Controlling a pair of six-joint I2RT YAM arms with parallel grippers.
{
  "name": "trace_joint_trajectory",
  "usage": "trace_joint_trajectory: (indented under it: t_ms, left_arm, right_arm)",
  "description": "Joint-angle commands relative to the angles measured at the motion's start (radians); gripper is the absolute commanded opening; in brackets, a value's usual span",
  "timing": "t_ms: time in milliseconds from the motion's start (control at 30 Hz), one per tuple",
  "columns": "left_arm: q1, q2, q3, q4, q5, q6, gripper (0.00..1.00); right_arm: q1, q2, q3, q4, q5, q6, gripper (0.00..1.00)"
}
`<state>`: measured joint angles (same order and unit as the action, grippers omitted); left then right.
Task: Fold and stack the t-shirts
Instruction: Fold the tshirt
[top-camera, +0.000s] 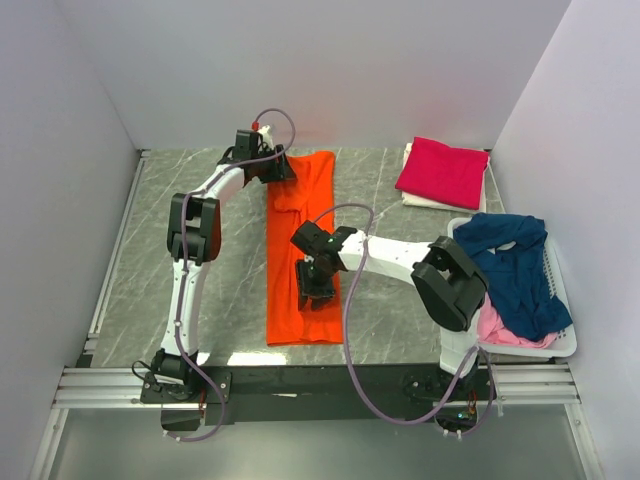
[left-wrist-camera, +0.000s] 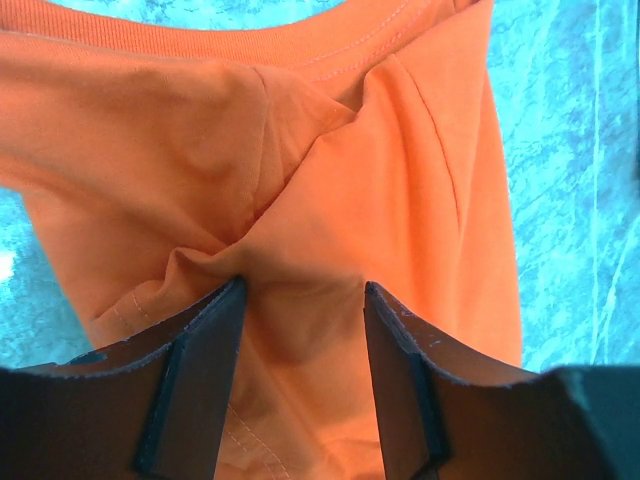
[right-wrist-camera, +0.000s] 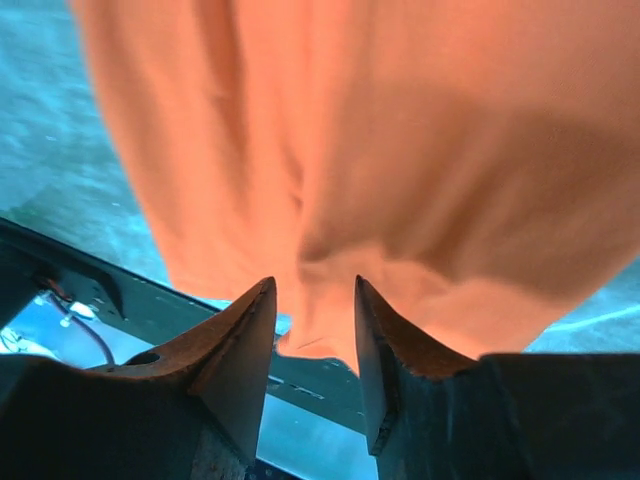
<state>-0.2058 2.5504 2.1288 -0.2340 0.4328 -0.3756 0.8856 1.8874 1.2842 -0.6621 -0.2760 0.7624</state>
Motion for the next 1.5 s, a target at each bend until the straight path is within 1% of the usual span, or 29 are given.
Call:
trace_joint_trajectory:
  t_ms: [0,100,200,267,300,367,400,433,467,500,533,567,600,633,667,700,733,800,833,900,933,1033,1167,1267,1333,1400,1467]
  left_arm:
    - [-0.014,-0.019,-0.006,-0.001,0.041,-0.040,0.57]
    - [-0.014,-0.100,-0.023,0.024,0.026,-0.057,0.57]
    - [-0.012,-0.223,-0.021,-0.005,-0.009,-0.063,0.57]
    - [-0.010,-0.286,-0.049,-0.030,-0.028,-0.059,0.57]
    - [-0.012,-0.361,-0.068,-0.036,-0.035,-0.057,0.58]
    - [-0.012,-0.445,-0.160,-0.053,-0.077,-0.051,0.58]
    - [-0.012,-0.532,-0.202,-0.073,-0.098,-0.052,0.58]
    - [-0.012,-0.580,-0.295,-0.083,-0.133,-0.052,0.58]
    - [-0.014,-0.625,-0.346,-0.093,-0.152,-0.054,0.58]
    - [-0.014,-0.709,-0.398,-0.103,-0.169,-0.059,0.58]
    - [-0.014,-0.751,-0.502,-0.132,-0.199,-0.063,0.58]
    - [-0.015,-0.790,-0.557,-0.148,-0.212,-0.068,0.58]
    - [-0.015,-0.867,-0.611,-0.163,-0.223,-0.081,0.58]
    - [-0.015,-0.906,-0.720,-0.186,-0.229,-0.088,0.58]
    - [-0.018,-0.944,-0.775,-0.197,-0.238,-0.095,0.58]
    - [-0.021,-1.019,-0.829,-0.205,-0.244,-0.118,0.58]
    - [-0.023,-1.056,-0.934,-0.215,-0.250,-0.131,0.58]
    - [-0.032,-1.160,-1.032,-0.222,-0.256,-0.167,0.58]
    - [-0.035,-1.192,-1.116,-0.228,-0.259,-0.178,0.58]
    - [-0.040,-1.280,-1.187,-0.251,-0.261,-0.210,0.58]
    - [-0.041,-1.306,-1.248,-0.257,-0.259,-0.221,0.58]
    - [-0.047,-1.394,-1.345,-0.283,-0.253,-0.253,0.58]
    - [-0.056,-1.472,-1.425,-0.340,-0.256,-0.289,0.58]
    - [-0.115,-1.509,-1.423,-0.349,-0.286,-0.321,0.58]
    - [-0.125,-1.501,-1.432,-0.376,-0.287,-0.350,0.58]
    - [-0.179,-1.486,-1.422,-0.393,-0.330,-0.379,0.58]
    - [-0.213,-1.484,-1.435,-0.393,-0.322,-0.429,0.58]
  right_arm:
    - [0.015,-0.065,0.070,-0.079,0.058,0.009,0.45]
    - [0.026,-0.126,0.063,-0.116,0.099,0.014,0.45]
    - [0.032,-0.186,-0.002,-0.145,0.135,0.029,0.46]
    - [0.035,-0.238,-0.078,-0.148,0.152,0.044,0.47]
    - [0.035,-0.257,-0.107,-0.142,0.159,0.048,0.47]
    - [0.035,-0.309,-0.187,-0.134,0.166,0.061,0.50]
    - [0.036,-0.324,-0.207,-0.134,0.176,0.061,0.51]
    - [0.036,-0.338,-0.242,-0.137,0.182,0.063,0.51]
    - [0.036,-0.359,-0.261,-0.137,0.190,0.063,0.52]
    - [0.036,-0.367,-0.276,-0.131,0.190,0.060,0.52]
    - [0.036,-0.376,-0.310,-0.119,0.190,0.063,0.52]
    - [0.035,-0.392,-0.327,-0.107,0.189,0.067,0.52]
    - [0.036,-0.398,-0.342,-0.075,0.181,0.071,0.52]
    - [0.038,-0.401,-0.368,-0.058,0.172,0.078,0.52]
    - [0.041,-0.405,-0.381,-0.041,0.170,0.081,0.52]
    - [0.042,-0.406,-0.391,-0.015,0.167,0.086,0.52]
    - [0.044,-0.402,-0.404,-0.005,0.161,0.089,0.52]
    - [0.050,-0.395,-0.410,0.018,0.162,0.094,0.51]
    - [0.053,-0.396,-0.414,0.024,0.164,0.094,0.51]
    - [0.061,-0.404,-0.421,0.050,0.159,0.100,0.51]
    - [0.062,-0.406,-0.434,0.059,0.156,0.106,0.51]
    - [0.064,-0.410,-0.457,0.096,0.141,0.115,0.51]
    - [0.072,-0.390,-0.470,0.107,0.138,0.121,0.51]
    - [0.076,-0.375,-0.490,0.125,0.136,0.124,0.50]
    - [0.079,-0.367,-0.500,0.139,0.136,0.124,0.49]
    - [0.079,-0.352,-0.500,0.136,0.144,0.117,0.48]
    - [0.081,-0.344,-0.503,0.130,0.153,0.117,0.43]
